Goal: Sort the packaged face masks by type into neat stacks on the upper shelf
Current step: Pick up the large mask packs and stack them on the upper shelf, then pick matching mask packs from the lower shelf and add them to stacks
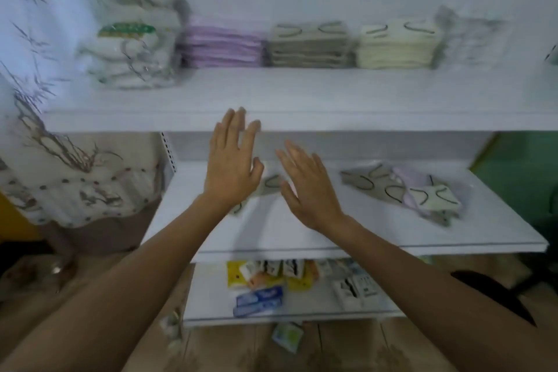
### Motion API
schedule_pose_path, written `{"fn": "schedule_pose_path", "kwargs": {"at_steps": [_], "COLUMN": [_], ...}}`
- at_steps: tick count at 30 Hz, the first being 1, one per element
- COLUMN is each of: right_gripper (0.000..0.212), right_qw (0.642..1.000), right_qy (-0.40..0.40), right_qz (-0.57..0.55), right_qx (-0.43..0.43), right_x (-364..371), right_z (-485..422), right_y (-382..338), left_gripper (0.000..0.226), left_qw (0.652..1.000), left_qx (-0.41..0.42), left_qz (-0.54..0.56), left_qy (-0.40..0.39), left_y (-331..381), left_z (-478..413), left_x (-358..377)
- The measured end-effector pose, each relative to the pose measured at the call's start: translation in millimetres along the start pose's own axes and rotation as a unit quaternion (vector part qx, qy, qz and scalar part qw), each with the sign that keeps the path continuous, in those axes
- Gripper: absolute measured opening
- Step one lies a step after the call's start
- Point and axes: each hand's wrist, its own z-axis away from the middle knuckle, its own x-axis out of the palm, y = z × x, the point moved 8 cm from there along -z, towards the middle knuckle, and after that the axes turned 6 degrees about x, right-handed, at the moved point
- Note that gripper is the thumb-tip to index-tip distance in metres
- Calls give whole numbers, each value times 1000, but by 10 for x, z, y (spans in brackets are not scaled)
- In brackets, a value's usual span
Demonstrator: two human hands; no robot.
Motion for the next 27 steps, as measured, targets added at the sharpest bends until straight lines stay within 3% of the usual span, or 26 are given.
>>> {"fn": "schedule_pose_path", "kwargs": {"at_steps": [4,6,9,13,16,19,22,24,27], "right_gripper": [53,53,55,56,56,57,61,65,67], "right_qw": [992,981,960,929,918,915,916,910,889], "right_qy": [-97,-134,-196,-265,-277,-273,-208,-162,-191], "right_qz": [-31,-50,-83,-75,-47,-40,-85,-91,10], "right_qx": [78,129,184,248,281,295,333,371,417], "right_x": [491,703,1100,1722,2109,2451,2739,2902,3165], "right_z": [402,438,514,630,554,315,-78,-331,-616], "right_y": [351,522,763,1256,1623,1818,1937,2036,2186], "left_gripper": [53,53,46,51,51,51,51,50,47], "left_qw": [996,989,972,902,878,887,910,907,881], "left_qx": [33,-7,-131,-321,-367,-349,-312,-324,-374], "left_qz": [35,70,100,118,116,78,46,35,43], "left_qy": [-75,-131,-170,-262,-283,-292,-270,-268,-287], "left_y": [173,76,-279,-841,-1145,-1378,-1576,-1740,-1961], "left_z": [494,736,1089,1649,1835,1836,1672,1612,1598], "left_x": [497,793,1199,1862,2233,2556,2808,2950,3117]}}
